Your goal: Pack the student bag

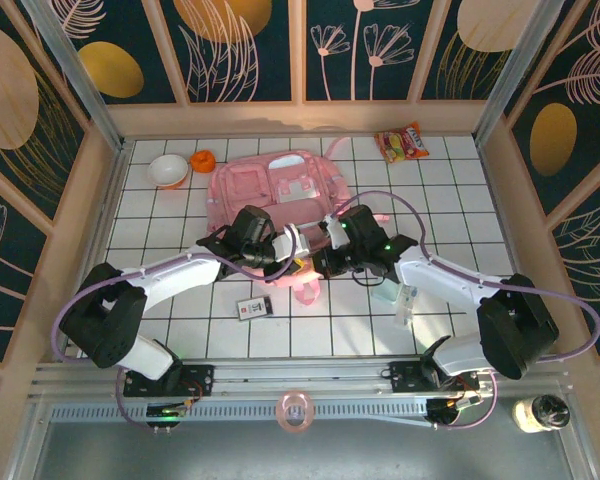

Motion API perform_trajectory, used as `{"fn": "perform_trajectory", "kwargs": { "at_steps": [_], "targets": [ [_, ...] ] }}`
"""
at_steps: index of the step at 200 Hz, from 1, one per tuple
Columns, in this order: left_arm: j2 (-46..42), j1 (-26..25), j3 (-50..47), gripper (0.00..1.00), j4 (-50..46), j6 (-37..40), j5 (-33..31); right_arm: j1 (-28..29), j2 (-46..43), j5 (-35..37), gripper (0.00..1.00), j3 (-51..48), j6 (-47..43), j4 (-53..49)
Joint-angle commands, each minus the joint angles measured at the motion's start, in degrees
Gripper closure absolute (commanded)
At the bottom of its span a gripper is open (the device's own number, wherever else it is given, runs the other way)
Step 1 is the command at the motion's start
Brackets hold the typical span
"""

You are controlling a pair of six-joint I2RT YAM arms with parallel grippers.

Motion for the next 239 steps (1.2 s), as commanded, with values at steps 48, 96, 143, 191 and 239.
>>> {"fn": "perform_trajectory", "kwargs": {
  "at_steps": [48,96,143,191,239],
  "targets": [
    [-6.7,3.9,-2.2,0.99,0.3,2.9,3.2,-14.0,-3.1,4.4,1.0,-0.9,-4.5,-8.2],
    [-9.3,4.8,-4.1,0.96,-2.1,4.8,-1.5,-8.7,-0.9,0.2,1.0,0.5,-4.5,-5.3],
    [-9.8,4.9,-3.8,0.95,0.8,1.5,4.3,-4.5,-2.5,-5.6,0.77,0.4,0.0,-1.5],
    [-11.5,4.9,-7.8,0.48,8.0,-4.8,6.5,-10.6,-5.7,-9.3,0.55,-3.3,12.1,4.6],
    [-15.6,5.3,-5.0,0.12,-0.6,1.4,-7.8,-11.8,-7.2,-7.3,0.55,-4.9,12.1,3.8]
  ]
}}
